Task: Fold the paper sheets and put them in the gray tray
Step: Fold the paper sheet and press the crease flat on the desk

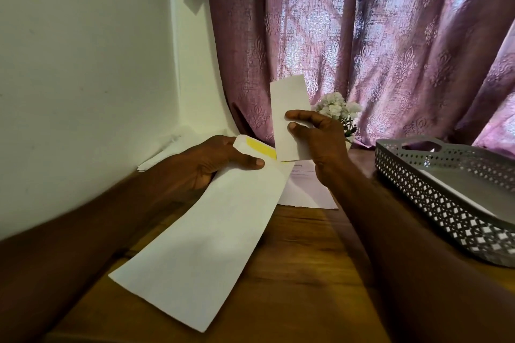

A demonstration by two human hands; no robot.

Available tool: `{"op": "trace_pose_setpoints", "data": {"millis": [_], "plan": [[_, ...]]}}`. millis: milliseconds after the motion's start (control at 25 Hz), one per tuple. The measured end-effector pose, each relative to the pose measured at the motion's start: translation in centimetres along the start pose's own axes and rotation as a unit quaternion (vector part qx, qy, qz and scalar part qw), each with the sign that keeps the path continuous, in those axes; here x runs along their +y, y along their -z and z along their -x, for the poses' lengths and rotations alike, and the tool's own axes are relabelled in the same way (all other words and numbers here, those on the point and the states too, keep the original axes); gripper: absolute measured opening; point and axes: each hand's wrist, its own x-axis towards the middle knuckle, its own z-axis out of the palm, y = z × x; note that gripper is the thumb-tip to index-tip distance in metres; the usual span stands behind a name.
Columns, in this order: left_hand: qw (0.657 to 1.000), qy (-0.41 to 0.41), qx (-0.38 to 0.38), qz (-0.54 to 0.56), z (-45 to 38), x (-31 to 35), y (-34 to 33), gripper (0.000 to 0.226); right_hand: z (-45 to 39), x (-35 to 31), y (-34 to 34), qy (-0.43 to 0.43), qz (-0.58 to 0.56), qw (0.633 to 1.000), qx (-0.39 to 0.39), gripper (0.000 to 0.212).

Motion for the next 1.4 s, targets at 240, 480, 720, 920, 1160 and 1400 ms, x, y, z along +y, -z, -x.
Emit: {"op": "trace_pose_setpoints", "data": {"millis": [240,480,720,920,1160,1400], "plan": [[1.000,-0.029,0.000,-0.006,-0.05,0.09,-0.32,0.033,-0.08,0.22,0.02,-0.064,-0.033,0.997,-0.009,0.024],[1.000,-0.030,0.005,0.001,-0.02,0.32,-0.57,0.034,-0.08,0.27,-0.07,-0.065,-0.034,0.997,0.026,0.024],[1.000,-0.012,0.010,0.005,-0.20,0.15,-0.28,0.040,-0.08,0.20,0.20,-0.015,0.014,0.999,0.039,0.025],[1.000,-0.006,-0.001,0.020,-0.17,0.13,-0.24,0.041,-0.18,0.33,0.06,-0.011,0.010,1.000,0.028,0.025],[1.000,-0.013,-0.009,0.021,-0.19,0.11,-0.42,0.038,-0.19,0.42,0.58,-0.093,-0.064,0.993,0.027,0.025],[0.999,-0.001,-0.018,0.042,-0.48,-0.18,-0.12,0.037,-0.11,0.14,0.27,-0.108,-0.080,0.991,0.017,0.025]]}}
